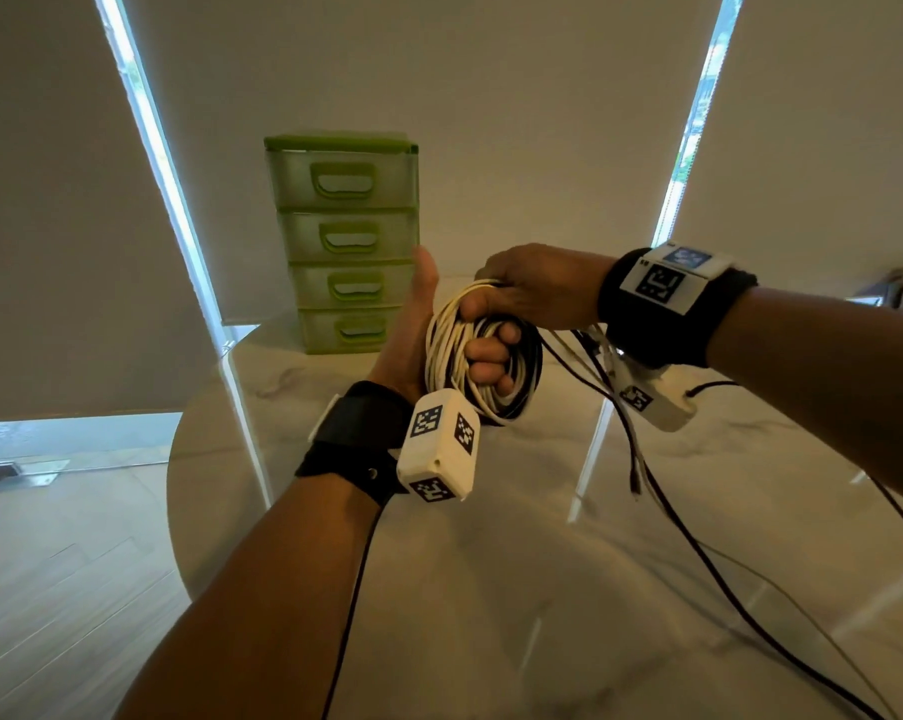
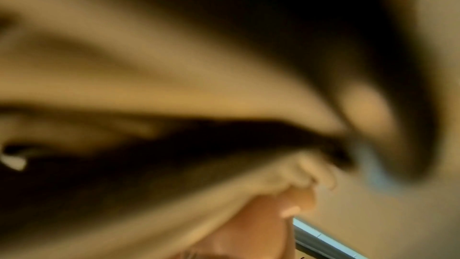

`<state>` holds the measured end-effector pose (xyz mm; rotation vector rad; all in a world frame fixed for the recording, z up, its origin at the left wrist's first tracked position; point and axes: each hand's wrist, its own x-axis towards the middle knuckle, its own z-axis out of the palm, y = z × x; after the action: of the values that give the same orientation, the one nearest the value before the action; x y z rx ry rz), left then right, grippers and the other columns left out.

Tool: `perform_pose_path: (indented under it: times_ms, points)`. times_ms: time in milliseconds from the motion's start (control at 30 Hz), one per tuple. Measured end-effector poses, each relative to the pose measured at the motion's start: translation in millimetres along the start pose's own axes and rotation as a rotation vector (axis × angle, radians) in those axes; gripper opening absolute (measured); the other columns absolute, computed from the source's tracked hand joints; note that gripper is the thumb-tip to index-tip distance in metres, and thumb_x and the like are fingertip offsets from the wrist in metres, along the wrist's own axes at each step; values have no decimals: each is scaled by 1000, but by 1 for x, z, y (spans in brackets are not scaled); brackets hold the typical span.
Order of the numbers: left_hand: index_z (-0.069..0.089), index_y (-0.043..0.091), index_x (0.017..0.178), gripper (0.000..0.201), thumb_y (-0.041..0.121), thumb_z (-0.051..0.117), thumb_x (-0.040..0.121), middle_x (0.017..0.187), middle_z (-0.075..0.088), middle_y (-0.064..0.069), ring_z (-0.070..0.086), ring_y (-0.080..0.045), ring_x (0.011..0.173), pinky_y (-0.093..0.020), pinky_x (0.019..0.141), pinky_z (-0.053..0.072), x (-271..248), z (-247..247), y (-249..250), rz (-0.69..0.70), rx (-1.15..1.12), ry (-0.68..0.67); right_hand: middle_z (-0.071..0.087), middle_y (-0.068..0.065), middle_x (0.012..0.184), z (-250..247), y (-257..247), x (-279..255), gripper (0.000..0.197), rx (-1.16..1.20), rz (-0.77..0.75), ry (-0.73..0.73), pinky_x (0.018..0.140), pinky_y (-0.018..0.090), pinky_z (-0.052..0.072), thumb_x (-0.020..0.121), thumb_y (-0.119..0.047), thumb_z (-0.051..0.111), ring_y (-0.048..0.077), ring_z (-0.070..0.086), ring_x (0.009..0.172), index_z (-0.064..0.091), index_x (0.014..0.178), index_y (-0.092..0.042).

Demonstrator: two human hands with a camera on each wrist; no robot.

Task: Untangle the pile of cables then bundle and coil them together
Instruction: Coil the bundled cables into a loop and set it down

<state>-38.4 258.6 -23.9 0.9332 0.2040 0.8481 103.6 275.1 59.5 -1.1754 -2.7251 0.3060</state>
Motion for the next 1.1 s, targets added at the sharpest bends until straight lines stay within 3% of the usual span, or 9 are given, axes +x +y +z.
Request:
perform_pose_path:
  times_ms: [67,133,233,367,467,700,867,967,1100]
  points:
    - [64,11,83,62,70,69,65,77,60,-7,57,-14,57,-33,71,50,-2,-3,-2,-7,-20,-89,59,-8,70,1,1,-2,34,16,5,-3,64,20,40,99,-40,45,5,51,65,55,70,-26]
    - [67,8,89,43,47,76,73,76,59,-4,59,-14,60,-35,78,52,-6,-3,-3,6,3,-106,64,-4,75,0,1,-2,33,83,5,-5,68,20,44,99,-40,44,7,55,69,61,76,-22]
    - [65,1,89,34,26,78,70,60,55,2,56,-12,52,-32,73,54,-11,-1,-1,-30,44,-45,68,2,82,3,4,0,36,191,5,7,71,24,48,99,-43,43,9,58,72,64,81,-19]
    - [63,-3,89,30,21,71,72,56,55,-1,57,-16,51,-34,73,53,-11,0,1,-25,28,-46,67,-11,79,13,5,-6,34,350,-2,62,76,21,44,97,-48,39,2,58,74,64,82,-30]
    - [61,-4,89,26,18,64,75,56,56,-3,58,-18,52,-35,76,53,-12,4,0,-7,-13,-53,64,-18,60,19,4,-10,37,537,37,138,77,22,47,92,-54,41,-4,59,65,66,81,-29]
    - [64,-1,79,31,20,78,61,57,62,-8,63,-23,56,-34,76,52,-10,7,3,40,87,84,57,-9,48,22,2,0,51,444,37,344,60,21,48,95,-49,48,2,54,49,70,85,-5]
    - [65,0,83,46,26,91,55,64,64,-10,64,-23,62,-33,71,57,-12,2,4,54,93,160,58,-7,51,21,5,7,48,332,8,400,58,22,43,93,-51,52,1,51,46,63,67,-12]
    - [67,0,81,39,16,90,54,63,62,-8,65,-24,64,-34,76,57,-13,3,3,51,64,152,54,-10,45,23,6,9,48,339,12,407,56,18,41,93,-50,53,0,48,45,56,57,-18]
    - [66,-1,78,33,4,82,50,54,54,-5,59,-20,53,-34,75,57,-12,7,3,64,24,159,52,-10,47,25,7,9,46,363,13,449,54,15,39,94,-49,50,0,46,48,61,66,-14]
